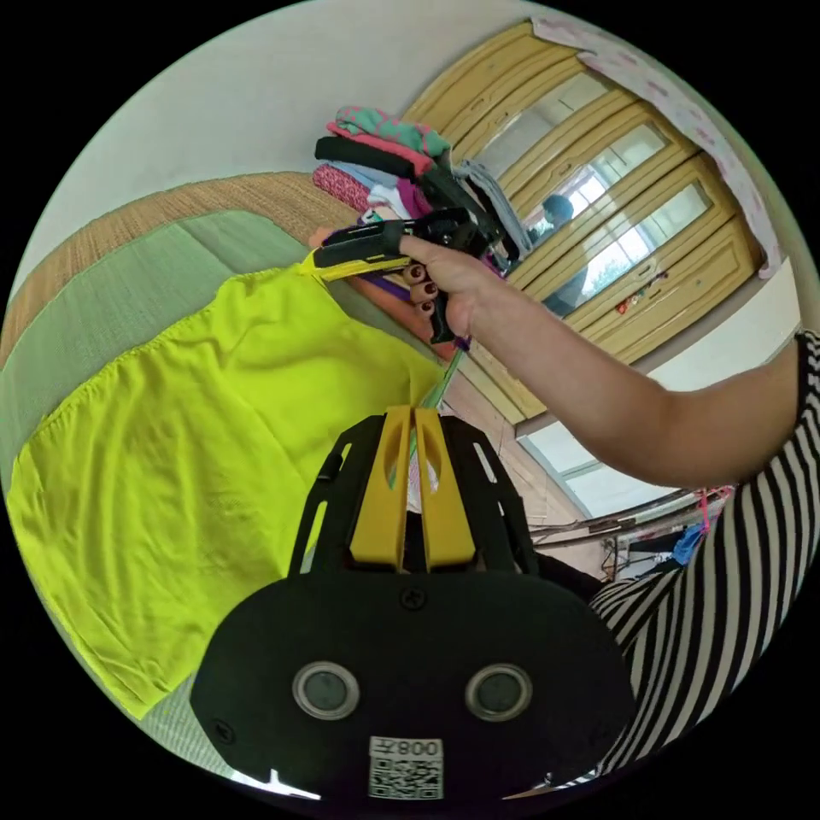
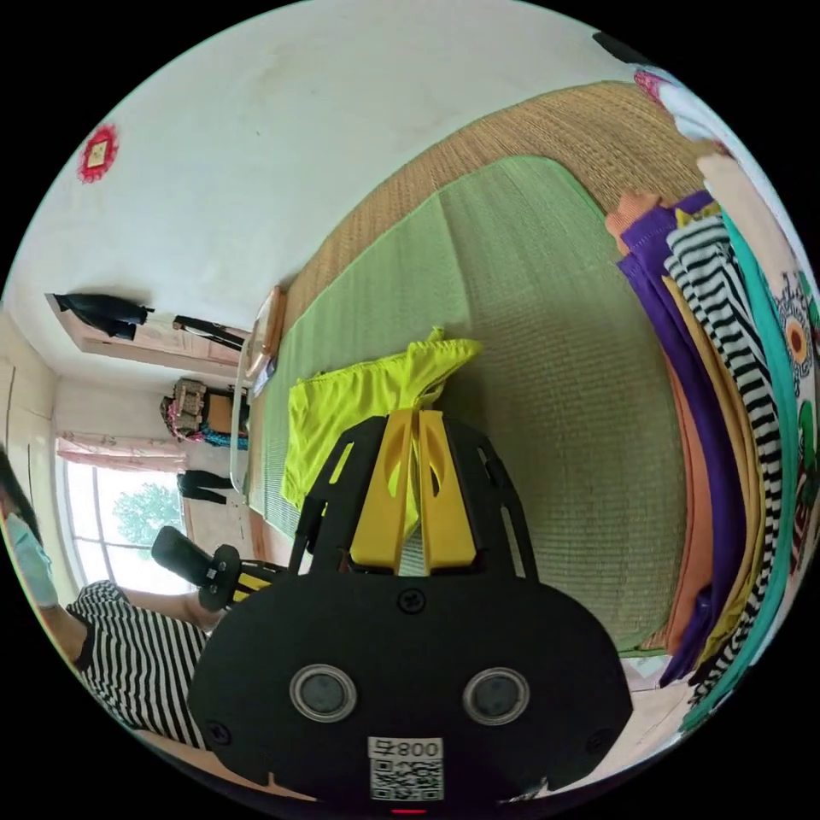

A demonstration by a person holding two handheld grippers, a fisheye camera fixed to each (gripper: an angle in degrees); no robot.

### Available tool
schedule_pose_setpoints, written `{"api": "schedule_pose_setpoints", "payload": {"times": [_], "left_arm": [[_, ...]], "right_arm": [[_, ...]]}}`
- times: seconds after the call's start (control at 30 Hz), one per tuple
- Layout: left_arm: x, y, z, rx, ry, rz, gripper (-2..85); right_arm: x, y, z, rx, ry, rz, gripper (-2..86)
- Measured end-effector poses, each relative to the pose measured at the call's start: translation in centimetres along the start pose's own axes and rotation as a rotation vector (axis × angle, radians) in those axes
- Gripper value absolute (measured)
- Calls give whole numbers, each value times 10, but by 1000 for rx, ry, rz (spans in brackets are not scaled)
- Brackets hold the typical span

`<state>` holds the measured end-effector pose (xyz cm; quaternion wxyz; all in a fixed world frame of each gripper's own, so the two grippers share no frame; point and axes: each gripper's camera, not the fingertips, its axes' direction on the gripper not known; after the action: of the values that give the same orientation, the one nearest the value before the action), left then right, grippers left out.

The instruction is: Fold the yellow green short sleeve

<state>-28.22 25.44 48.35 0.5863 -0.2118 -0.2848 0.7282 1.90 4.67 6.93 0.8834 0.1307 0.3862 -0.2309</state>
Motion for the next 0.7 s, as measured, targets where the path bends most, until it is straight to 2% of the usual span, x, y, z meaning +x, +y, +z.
{"api": "schedule_pose_setpoints", "payload": {"times": [0.27,0.5,0.7], "left_arm": [[-49,98,-173,289,1,-226,5],[-104,207,-281,453,-59,-510,5],[-155,292,-338,524,-54,-755,5]], "right_arm": [[-120,-13,65,67,-145,-191,8],[-235,-26,202,-30,-167,-355,7],[-301,-18,349,-170,-43,-448,8]]}}
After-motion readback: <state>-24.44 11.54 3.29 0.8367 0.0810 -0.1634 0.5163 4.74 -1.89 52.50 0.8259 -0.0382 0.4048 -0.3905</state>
